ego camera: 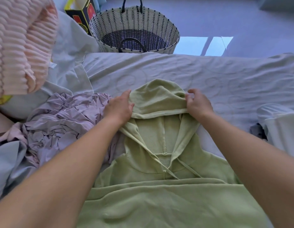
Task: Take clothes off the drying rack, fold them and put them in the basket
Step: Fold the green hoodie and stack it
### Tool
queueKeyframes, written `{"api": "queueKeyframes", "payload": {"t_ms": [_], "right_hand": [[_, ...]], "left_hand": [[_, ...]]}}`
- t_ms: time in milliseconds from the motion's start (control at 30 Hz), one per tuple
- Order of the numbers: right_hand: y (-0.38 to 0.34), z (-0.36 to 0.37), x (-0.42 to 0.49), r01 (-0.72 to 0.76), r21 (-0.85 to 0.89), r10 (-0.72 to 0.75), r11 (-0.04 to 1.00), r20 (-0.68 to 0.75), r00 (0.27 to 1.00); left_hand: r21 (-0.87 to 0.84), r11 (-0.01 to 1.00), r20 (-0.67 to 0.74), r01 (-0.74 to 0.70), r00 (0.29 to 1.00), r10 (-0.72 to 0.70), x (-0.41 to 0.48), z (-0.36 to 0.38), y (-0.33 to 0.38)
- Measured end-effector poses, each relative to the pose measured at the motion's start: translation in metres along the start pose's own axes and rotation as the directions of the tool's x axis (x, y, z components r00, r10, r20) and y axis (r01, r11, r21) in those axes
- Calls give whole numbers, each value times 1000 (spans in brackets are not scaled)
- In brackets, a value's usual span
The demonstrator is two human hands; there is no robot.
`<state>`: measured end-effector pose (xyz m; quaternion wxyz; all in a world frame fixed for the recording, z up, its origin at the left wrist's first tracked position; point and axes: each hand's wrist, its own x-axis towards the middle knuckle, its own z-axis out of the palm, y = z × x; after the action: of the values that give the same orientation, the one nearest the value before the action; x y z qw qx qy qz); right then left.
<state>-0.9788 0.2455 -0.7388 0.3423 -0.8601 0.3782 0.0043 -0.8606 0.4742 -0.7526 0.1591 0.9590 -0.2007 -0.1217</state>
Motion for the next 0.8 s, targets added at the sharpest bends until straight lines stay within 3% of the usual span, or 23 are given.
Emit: {"api": "queueKeyframes", "payload": {"t_ms": [100,233,333,467,567,633,700,800], "right_hand": [[-5,-1,7,-86,64,85,994,17,996],[-9,-5,0,-46,8,45,999,81,996],[-3,-20,-15,65,210,-60,975,-31,998],[14,-42,-64,158,583,-135,797,-84,987],[31,-55,-105,187,634,-197,751,-55,979],[41,-64,-137,173,680,-197,712,-43,979],[60,-69,-172,251,624,-265,740,-73,962],[97,-67,-220,458,259,-462,850,-50,886]], "left_hand": [[-99,995,-42,-29,999,25,5,-5,11],[-174,968,-171,-182,973,152,-7,-18,14],[-249,913,-273,-325,927,255,-33,-26,6],[-356,852,-331,-384,905,269,-94,-28,-11],[-453,819,-373,-353,909,186,-141,-31,-11],[-479,788,-388,-387,898,206,-174,-36,-11],[-386,783,-414,-488,850,326,-209,-39,-17],[-196,769,-324,-608,780,535,-258,-26,-41]]}}
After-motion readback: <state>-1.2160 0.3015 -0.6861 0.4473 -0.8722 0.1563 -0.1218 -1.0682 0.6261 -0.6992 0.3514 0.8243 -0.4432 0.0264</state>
